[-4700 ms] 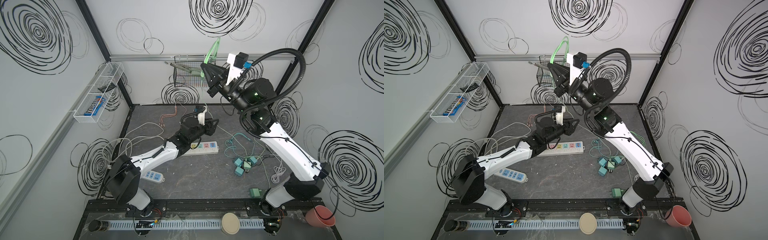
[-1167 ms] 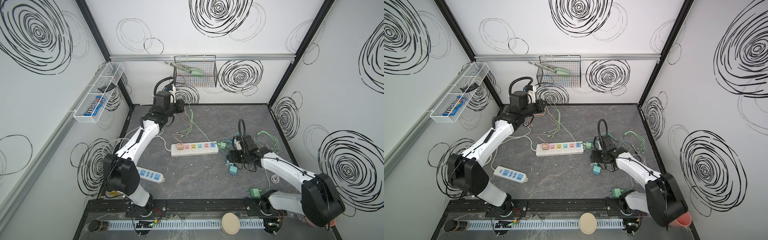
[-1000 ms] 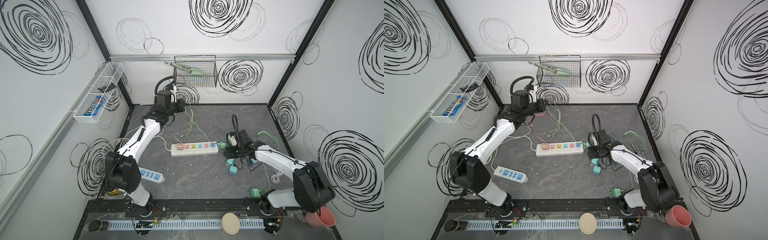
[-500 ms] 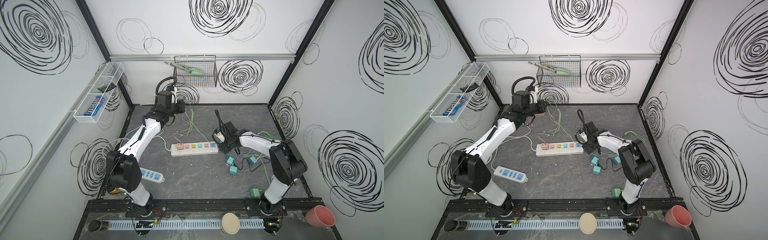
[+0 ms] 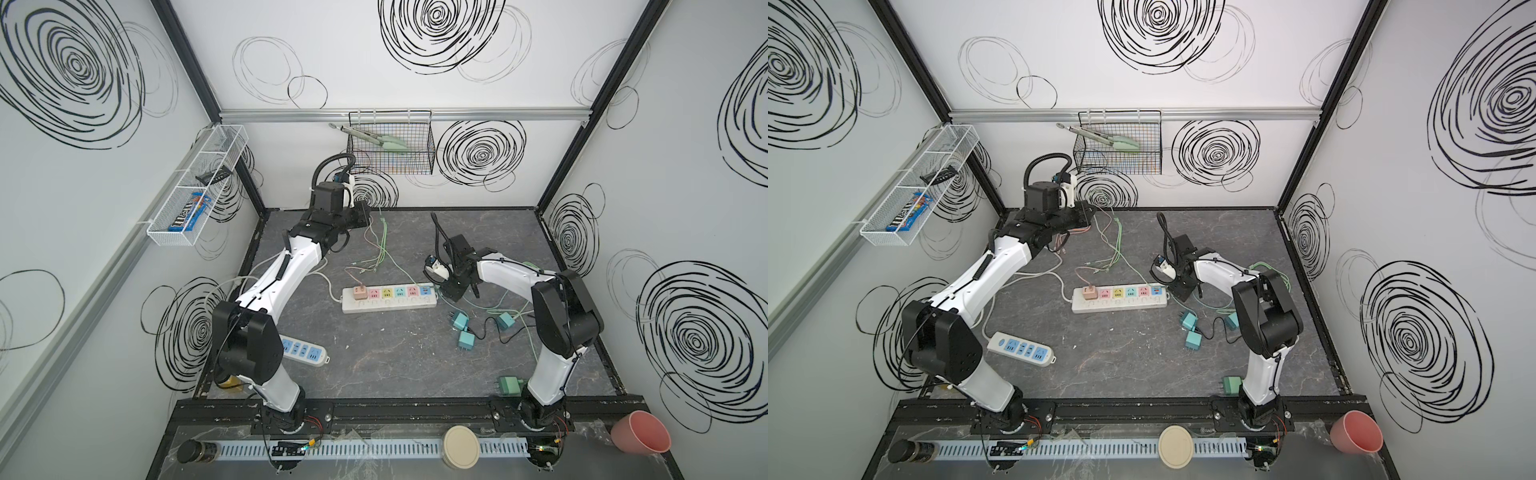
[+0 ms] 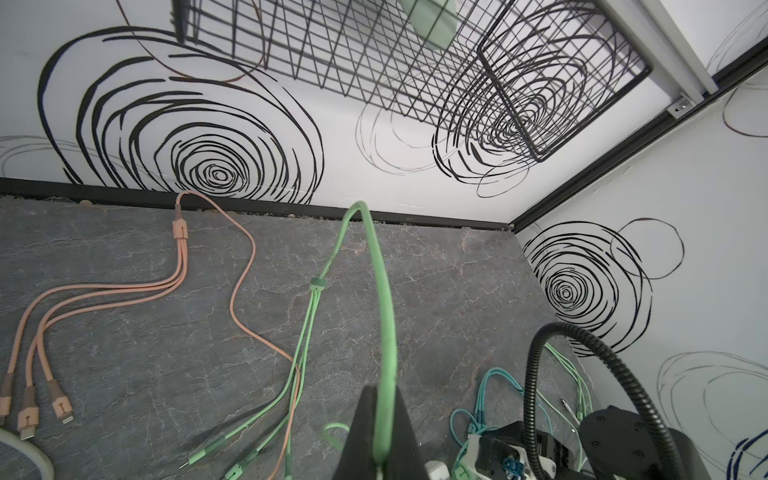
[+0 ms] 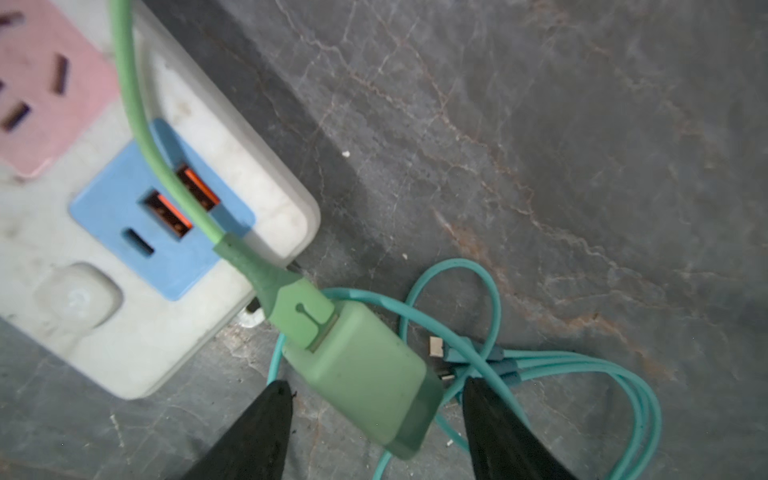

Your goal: Insert the plug

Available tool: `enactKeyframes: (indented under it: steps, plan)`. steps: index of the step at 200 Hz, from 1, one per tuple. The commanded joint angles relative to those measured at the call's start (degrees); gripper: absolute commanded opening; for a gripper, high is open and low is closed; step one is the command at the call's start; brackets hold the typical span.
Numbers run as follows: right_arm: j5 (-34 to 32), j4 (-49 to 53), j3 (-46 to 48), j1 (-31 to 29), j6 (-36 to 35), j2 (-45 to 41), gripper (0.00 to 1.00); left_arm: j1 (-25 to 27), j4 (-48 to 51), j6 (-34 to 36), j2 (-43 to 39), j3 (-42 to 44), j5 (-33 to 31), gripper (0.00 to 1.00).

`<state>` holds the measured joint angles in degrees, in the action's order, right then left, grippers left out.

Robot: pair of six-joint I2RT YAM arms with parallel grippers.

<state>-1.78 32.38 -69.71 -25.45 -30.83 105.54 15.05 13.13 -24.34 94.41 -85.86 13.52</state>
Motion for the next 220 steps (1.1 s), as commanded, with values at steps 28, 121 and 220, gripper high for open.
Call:
enactKeyframes:
  steps: [28, 121, 220]
  plan:
    - [4.5, 0.6, 0.8, 0.6, -5.2, 1.4, 0.58, -0.4, -1.2, 1.0, 0.8, -2.2, 1.1, 0.0]
    - [7.4, 0.7, 1.6, 0.5, -2.5, -7.4, 0.19, -0.5, 0.9, 2.4, 1.4, -6.6, 0.4, 0.0]
    - [17.2, -10.5, 5.3, -0.7, 17.6, -23.4, 0.04, 0.5, -5.1, 17.9, 14.1, -37.1, 7.9, 0.0]
